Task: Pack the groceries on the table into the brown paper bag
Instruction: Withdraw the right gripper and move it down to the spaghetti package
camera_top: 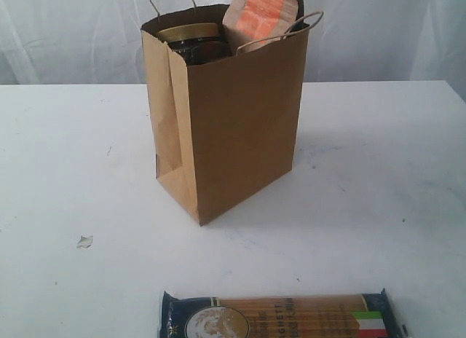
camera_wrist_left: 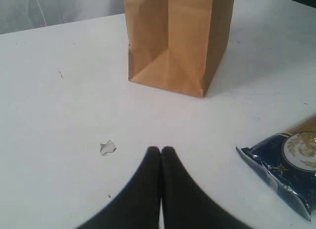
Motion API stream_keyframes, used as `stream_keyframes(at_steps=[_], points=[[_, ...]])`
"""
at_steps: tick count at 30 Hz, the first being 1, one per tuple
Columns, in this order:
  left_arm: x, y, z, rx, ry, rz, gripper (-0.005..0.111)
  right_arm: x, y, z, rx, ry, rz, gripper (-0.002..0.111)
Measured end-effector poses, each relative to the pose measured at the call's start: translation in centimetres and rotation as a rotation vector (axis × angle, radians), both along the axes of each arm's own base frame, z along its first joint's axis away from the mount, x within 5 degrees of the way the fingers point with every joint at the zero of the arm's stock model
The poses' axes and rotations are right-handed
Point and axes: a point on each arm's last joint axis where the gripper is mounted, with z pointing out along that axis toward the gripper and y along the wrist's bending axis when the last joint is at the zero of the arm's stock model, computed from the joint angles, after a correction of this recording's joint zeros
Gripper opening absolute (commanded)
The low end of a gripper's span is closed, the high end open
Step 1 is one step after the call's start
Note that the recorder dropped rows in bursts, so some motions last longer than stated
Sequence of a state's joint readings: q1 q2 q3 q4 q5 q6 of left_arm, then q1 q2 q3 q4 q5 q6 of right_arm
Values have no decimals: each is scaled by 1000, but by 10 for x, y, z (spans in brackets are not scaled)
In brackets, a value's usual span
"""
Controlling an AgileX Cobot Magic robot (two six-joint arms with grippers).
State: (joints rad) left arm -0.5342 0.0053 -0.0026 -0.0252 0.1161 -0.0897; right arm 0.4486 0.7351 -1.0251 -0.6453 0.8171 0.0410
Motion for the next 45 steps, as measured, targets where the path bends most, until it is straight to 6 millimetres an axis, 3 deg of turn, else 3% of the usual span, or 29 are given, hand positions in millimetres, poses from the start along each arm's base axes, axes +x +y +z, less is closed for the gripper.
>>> stream_keyframes(at_steps=[4,9,13,16,19,24,29,35,45], points=[[0,0,0,0,0,0,0,-10,3,-18,-76,221,77,64],[0,0,0,0,0,0,0,-23,20,-35,-65,439,302,64],[0,0,0,0,0,0,0,-20,38,-41,6,532,435,64],[0,0,0,0,0,0,0,-16,49,-50,-29,577,557,73],[0,0,0,0,0,0,0,-14,62,-77,-94,651,700,74],[0,0,0,0,0,0,0,-1,77,-111,-143,719,752,73],[0,0,0,0,0,0,0,10,90,-124,-204,738,811,66],[0,0,0,0,0,0,0,25,106,-139,-234,774,839,66],[0,0,0,0,0,0,0,38,147,-184,-317,926,922,82]])
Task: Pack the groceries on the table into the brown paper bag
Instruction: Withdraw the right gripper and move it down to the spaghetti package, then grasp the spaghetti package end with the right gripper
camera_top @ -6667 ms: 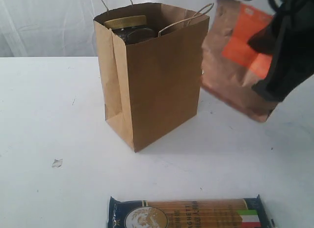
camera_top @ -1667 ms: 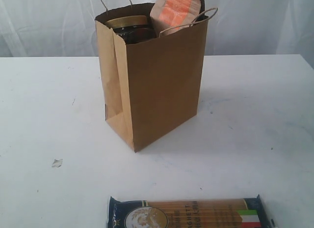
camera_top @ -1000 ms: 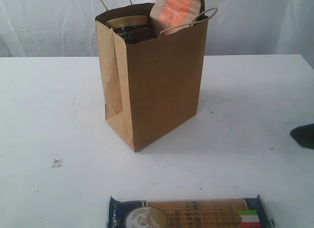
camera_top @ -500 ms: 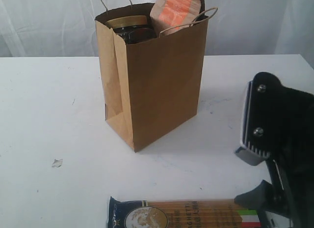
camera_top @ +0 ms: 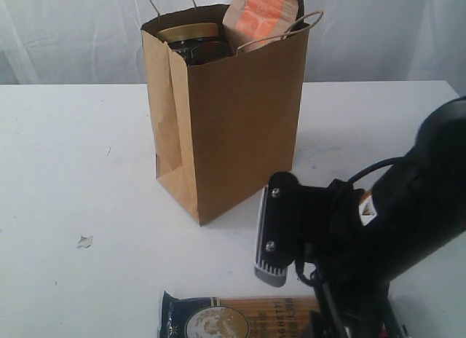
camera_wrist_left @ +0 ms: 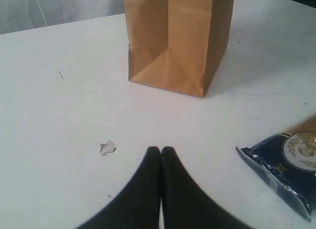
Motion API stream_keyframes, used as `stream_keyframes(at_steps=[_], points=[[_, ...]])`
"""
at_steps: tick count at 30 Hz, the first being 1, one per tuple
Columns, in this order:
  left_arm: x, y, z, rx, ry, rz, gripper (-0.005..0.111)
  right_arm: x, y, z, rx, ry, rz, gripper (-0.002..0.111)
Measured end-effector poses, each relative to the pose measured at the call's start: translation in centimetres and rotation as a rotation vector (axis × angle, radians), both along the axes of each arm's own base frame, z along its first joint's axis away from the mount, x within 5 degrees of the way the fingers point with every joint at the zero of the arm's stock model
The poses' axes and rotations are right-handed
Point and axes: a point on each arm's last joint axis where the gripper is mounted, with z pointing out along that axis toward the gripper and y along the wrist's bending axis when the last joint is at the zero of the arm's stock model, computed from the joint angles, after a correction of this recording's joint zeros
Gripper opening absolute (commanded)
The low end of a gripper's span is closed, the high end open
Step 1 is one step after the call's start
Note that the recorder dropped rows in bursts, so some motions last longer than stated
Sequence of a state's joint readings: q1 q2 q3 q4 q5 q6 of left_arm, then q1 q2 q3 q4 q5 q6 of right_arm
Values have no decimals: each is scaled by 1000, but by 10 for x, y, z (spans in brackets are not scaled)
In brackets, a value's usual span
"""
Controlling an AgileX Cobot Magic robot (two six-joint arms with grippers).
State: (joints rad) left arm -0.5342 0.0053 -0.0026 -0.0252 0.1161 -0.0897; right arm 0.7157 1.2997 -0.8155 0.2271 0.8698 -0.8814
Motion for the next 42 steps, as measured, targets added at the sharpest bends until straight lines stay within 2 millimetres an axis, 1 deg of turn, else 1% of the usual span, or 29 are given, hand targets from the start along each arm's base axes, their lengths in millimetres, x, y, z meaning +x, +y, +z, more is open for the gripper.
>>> stream_keyframes(at_steps=[3,8,18,24,26,29,30,31,33,35,42], points=[[0,0,0,0,0,0,0,2,11,-12,-18,15,23,82],[0,0,0,0,0,0,0,10,20,-26,-22,9,21,82],[0,0,0,0,0,0,0,17,26,-35,-15,-9,11,82],[0,0,0,0,0,0,0,26,37,-36,-11,1,10,82],[0,0,0,0,0,0,0,24,46,-36,-4,21,25,82],[0,0,0,0,0,0,0,14,60,-41,-11,37,84,82],[0,0,0,0,0,0,0,9,67,-45,-19,42,119,82],[0,0,0,0,0,0,0,8,70,-47,-23,44,131,82],[0,0,0,0,0,0,0,2,79,-58,-45,61,166,82],[0,0,0,0,0,0,0,2,86,-67,-62,72,182,82],[0,0,0,0,0,0,0,10,110,-80,-75,60,223,82]])
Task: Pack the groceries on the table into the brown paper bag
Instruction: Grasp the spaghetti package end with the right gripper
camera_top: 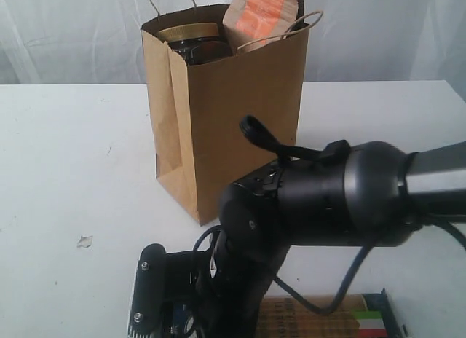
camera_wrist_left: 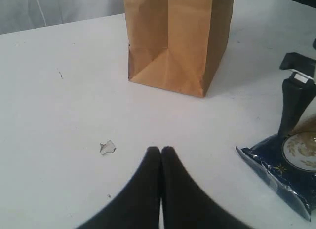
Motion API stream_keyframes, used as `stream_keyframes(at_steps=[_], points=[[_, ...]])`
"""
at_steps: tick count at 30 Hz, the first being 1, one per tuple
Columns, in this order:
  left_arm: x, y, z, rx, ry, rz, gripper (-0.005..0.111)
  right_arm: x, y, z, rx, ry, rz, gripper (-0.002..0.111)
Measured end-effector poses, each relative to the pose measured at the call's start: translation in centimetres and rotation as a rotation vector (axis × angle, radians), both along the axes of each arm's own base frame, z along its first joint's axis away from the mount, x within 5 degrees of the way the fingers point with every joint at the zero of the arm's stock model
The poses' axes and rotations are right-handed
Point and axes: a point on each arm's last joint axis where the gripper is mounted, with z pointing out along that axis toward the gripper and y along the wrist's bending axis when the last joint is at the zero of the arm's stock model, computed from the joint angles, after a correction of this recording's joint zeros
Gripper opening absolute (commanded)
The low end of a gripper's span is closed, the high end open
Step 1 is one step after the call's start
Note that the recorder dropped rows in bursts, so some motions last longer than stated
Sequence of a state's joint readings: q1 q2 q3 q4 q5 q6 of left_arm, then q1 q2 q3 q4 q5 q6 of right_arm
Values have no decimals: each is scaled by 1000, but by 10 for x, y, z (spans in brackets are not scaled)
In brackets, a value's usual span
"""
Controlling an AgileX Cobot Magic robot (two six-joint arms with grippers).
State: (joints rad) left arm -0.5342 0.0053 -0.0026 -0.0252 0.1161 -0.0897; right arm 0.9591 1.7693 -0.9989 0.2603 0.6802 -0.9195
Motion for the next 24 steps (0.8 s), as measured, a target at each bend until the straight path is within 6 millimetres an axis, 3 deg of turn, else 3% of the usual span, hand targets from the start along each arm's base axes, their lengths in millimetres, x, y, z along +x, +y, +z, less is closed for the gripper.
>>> stream_keyframes(at_steps=[16,19,24], points=[[0,0,0,0,0,0,0,11,15,-27,-33,-18,28,80],[0,0,0,0,0,0,0,11,15,-29,-35,-13,26,65],[0,0,0,0,0,0,0,9,16,-29,-35,-4,16,12]])
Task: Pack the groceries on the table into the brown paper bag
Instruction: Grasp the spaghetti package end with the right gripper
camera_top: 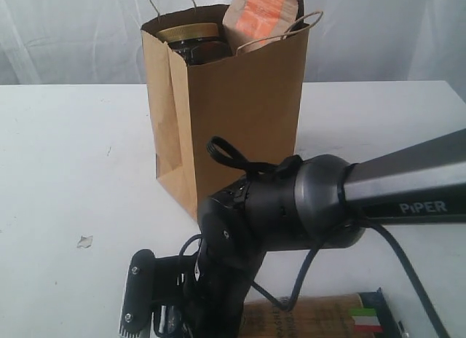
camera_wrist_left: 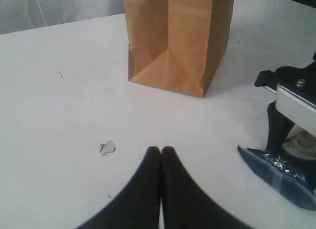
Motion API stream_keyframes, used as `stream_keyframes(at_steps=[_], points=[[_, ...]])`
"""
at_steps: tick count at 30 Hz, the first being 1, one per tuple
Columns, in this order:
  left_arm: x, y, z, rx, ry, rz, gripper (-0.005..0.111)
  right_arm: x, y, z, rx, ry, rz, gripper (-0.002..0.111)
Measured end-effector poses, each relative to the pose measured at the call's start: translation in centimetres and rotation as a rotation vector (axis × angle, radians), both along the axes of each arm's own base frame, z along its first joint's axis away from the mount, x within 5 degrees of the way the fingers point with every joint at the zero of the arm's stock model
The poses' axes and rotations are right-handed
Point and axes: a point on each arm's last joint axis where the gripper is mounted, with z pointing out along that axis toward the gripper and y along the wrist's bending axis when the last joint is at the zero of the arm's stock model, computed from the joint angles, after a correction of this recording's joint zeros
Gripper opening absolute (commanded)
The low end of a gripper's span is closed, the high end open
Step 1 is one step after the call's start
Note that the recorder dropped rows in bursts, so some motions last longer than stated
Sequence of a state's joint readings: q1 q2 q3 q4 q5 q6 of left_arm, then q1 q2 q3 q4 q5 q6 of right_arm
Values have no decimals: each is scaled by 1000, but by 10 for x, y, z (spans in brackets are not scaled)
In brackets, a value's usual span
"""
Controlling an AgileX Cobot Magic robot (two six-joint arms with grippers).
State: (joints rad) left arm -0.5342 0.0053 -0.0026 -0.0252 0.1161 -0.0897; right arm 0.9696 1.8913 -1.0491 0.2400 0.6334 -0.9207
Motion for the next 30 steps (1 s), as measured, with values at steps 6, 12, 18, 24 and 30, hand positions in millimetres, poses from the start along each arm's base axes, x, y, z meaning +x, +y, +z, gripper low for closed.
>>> stream_keyframes(at_steps=[6,12,18,24,30], points=[[0,0,0,0,0,0,0,0,1,1,11,24,-81,0],[0,0,0,0,0,0,0,-3,-1,15,46,40,-177,0],[0,0,0,0,0,0,0,-8,-8,63,182,0,-266,0],[0,0,0,0,0,0,0,-17,-20,112,315,-48,-293,0],[0,0,0,0,0,0,0,-29,-39,152,413,-90,-305,0]])
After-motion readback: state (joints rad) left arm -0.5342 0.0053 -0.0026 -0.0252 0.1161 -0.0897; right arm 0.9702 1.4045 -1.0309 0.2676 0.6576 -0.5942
